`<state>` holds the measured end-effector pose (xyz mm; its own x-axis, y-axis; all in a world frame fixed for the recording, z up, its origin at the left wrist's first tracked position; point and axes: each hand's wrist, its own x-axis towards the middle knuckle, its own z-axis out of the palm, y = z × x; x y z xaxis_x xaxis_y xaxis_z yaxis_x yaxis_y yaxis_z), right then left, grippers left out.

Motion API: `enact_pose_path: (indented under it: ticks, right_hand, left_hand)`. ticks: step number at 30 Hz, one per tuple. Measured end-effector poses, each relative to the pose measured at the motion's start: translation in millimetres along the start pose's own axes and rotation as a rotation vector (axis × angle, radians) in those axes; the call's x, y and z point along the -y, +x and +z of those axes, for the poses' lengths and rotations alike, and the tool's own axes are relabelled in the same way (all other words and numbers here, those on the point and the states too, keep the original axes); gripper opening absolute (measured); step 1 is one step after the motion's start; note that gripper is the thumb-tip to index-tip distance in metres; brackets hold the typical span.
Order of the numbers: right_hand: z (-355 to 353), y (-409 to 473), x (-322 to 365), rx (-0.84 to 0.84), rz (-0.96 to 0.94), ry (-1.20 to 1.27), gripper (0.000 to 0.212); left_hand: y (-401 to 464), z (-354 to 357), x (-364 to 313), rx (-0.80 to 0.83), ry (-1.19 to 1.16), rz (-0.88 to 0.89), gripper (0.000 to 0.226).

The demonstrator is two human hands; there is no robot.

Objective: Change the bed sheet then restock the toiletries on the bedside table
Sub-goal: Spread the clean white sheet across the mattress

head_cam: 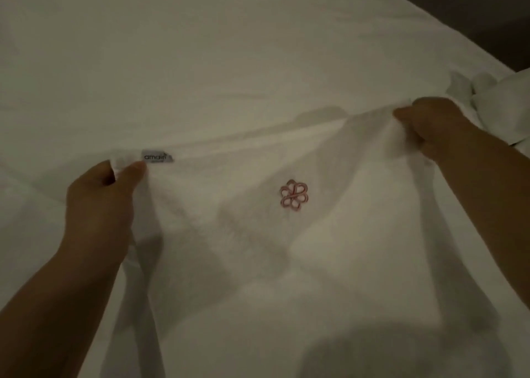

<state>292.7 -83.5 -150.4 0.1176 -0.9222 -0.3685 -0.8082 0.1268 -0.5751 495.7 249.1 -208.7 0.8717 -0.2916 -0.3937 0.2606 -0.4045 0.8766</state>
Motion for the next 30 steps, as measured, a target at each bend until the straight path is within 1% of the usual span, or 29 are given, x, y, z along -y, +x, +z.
enact_pose_path:
  ticks: [1, 3, 4, 6, 7, 8, 9, 10, 11, 12, 14, 16, 17, 19, 22, 23, 25, 27, 28, 29, 30]
  right_hand:
    - [4, 5, 4, -0.066, -0.048, -0.086, 0.027]
    - [17, 13, 5, -0.157, -0.105, -0.189, 0.015]
    - [25, 16, 3, -0.197, -0.114, -0.239, 0.016]
    - [44, 9, -6, -0.266, -0.158, -0.293, 0.033]
    - [55, -2, -11, -0.307, -0.231, -0.299, 0.039]
    - [66, -17, -20, -0.345, -0.372, -0.313, 0.045]
    - [77, -38, -28, -0.351, -0.549, -0.338, 0.048]
    - [90, -58, -40, -0.33, -0.727, -0.351, 0.049]
    - [102, -83, -52, -0.262, -0.873, -0.362, 0.05]
    - [113, -109, -66, -0.164, -0.974, -0.395, 0.05]
    - [124, -149, -98, 0.009, -1.145, -0.543, 0.049]
    - [117, -154, -126, 0.112, -1.225, -0.704, 0.05]
    - [108, -146, -135, 0.118, -1.201, -0.758, 0.051]
    - [83, -124, -148, 0.105, -1.03, -0.788, 0.053]
    - [39, -103, -171, 0.057, -0.685, -0.779, 0.065]
    - [25, -100, -185, 0.02, -0.585, -0.793, 0.065]
    - [-2, -100, -213, -0.022, -0.345, -0.814, 0.059]
    - [-25, -110, -235, -0.054, -0.094, -0.751, 0.059]
    - [-32, -118, -242, -0.088, -0.02, -0.706, 0.06]
    - [-36, -128, -247, -0.14, 0.008, -0.651, 0.061]
    - [-36, -139, -249, -0.203, 0.001, -0.584, 0.061]
  left_hand:
    - [2, 5, 2, -0.032, 0.025, 0.032, 0.019]
    - [11, 16, 5, -0.108, 0.113, 0.08, 0.022]
    - [16, 22, 7, -0.16, 0.206, 0.104, 0.028]
    - [19, 30, 8, -0.284, 0.394, 0.167, 0.028]
    - [15, 33, 6, -0.327, 0.453, 0.225, 0.03]
    - [6, 36, 4, -0.35, 0.491, 0.335, 0.038]
    - [-9, 41, 0, -0.339, 0.53, 0.464, 0.047]
    - [-24, 48, 1, -0.297, 0.583, 0.59, 0.053]
    - [-43, 57, 9, -0.222, 0.65, 0.697, 0.057]
    - [-64, 66, 20, -0.118, 0.731, 0.802, 0.059]
    - [-107, 81, 51, 0.135, 0.898, 0.964, 0.06]
    - [-130, 81, 80, 0.305, 1.019, 1.036, 0.063]
    - [-133, 75, 90, 0.345, 1.071, 1.028, 0.064]
    - [-128, 62, 99, 0.353, 1.142, 0.956, 0.065]
    - [-121, 42, 96, 0.305, 1.206, 0.829, 0.065]
    - [-120, 35, 96, 0.288, 1.228, 0.802, 0.065]
    - [-117, 18, 98, 0.256, 1.268, 0.759, 0.066]
    - [-120, 5, 99, 0.193, 1.281, 0.686, 0.068]
    - [-126, 2, 99, 0.165, 1.271, 0.666, 0.072]
    - [-136, 2, 100, 0.159, 1.25, 0.677, 0.077]
    - [-151, 3, 104, 0.178, 1.225, 0.728, 0.081]
